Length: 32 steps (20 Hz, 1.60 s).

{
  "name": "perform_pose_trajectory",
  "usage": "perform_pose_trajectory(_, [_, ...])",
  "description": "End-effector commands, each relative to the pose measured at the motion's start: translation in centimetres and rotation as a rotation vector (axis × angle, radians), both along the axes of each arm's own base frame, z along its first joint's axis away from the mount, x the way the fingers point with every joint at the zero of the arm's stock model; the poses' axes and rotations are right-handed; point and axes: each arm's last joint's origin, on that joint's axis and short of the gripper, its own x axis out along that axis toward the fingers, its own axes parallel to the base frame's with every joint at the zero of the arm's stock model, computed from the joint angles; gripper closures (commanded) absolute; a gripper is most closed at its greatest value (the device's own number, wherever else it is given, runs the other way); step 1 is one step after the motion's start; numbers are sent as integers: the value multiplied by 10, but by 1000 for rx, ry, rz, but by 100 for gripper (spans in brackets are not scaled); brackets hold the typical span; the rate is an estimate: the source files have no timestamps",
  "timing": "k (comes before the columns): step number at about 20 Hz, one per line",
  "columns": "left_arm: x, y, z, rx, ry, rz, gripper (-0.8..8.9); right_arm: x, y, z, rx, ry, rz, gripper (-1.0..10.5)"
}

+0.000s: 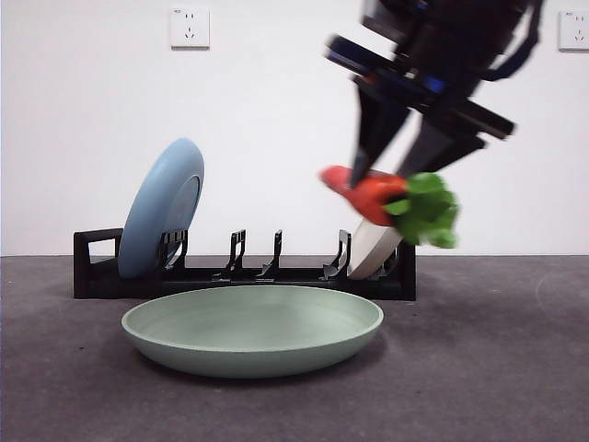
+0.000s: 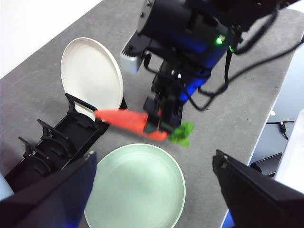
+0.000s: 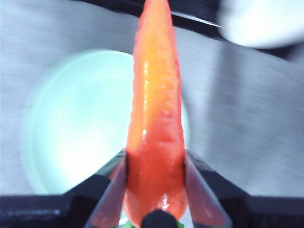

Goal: Take the green plate from the plate rack,put the plate on the table,take the carrot from the table,put the carrot in the plate

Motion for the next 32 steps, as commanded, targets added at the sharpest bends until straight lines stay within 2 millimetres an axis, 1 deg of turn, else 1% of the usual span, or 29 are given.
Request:
perform_pose_trajectory(1, [0,0,-1,-3,4,2,404,-5,19,-13,7,31,30,959])
perform_pose_trajectory(2, [0,0,-1,-3,4,2,404,-7,31,-19,16,32,51,959])
perform_pose_trajectory(4, [0,0,-1,-2,5,2,404,-6,49,-33,29,41,70,959])
perform_pose_trajectory(6, [0,0,-1,2,8,2,404,-3,64,-53,24,63,85,959])
perform_pose_trajectory(8, [0,0,-1,2,8,2,404,-1,72,-75,-5,107,85,959])
perform_pose_trajectory(10, [0,0,-1,2,8,3,404,0,76,-92,-40,144,90,959])
perform_pose_trajectory(12, [0,0,-1,2,8,3,404,-2,80,-100,-58,162,99,958])
perform_pose_trajectory(14, [0,0,-1,2,7,3,404,-3,82,-101,-61,162,106,954])
perform_pose_trajectory(15, [0,0,-1,2,8,3,404,-5,83,-101,-60,160,112,927])
perform_pose_trajectory(16, [0,0,-1,2,7,3,404,-5,84,-100,-58,159,113,835])
perform_pose_trajectory(17, [0,0,-1,2,7,3,404,-5,83,-99,-57,153,111,695])
perform_pose_trajectory(18, [0,0,-1,2,7,3,404,-4,84,-97,-53,148,111,569])
perform_pose_trajectory(19, [0,0,-1,2,8,3,404,-4,84,-93,-44,139,111,491])
perform_pose_trajectory(20, [0,0,-1,2,8,3,404,-4,84,-88,-34,128,111,465])
perform_pose_trajectory(23, [0,0,-1,1,7,3,404,-9,78,-59,15,69,110,465])
perform_pose_trajectory(25, [0,0,-1,4,8,3,404,-19,67,-35,17,38,100,466])
perform_pose_trajectory(27, [0,0,-2,7,10,3,404,-35,50,-11,-1,56,109,469])
perform_pose_trajectory(32, [-2,3,-7,58,44,1,405,-90,-6,42,-64,105,136,476])
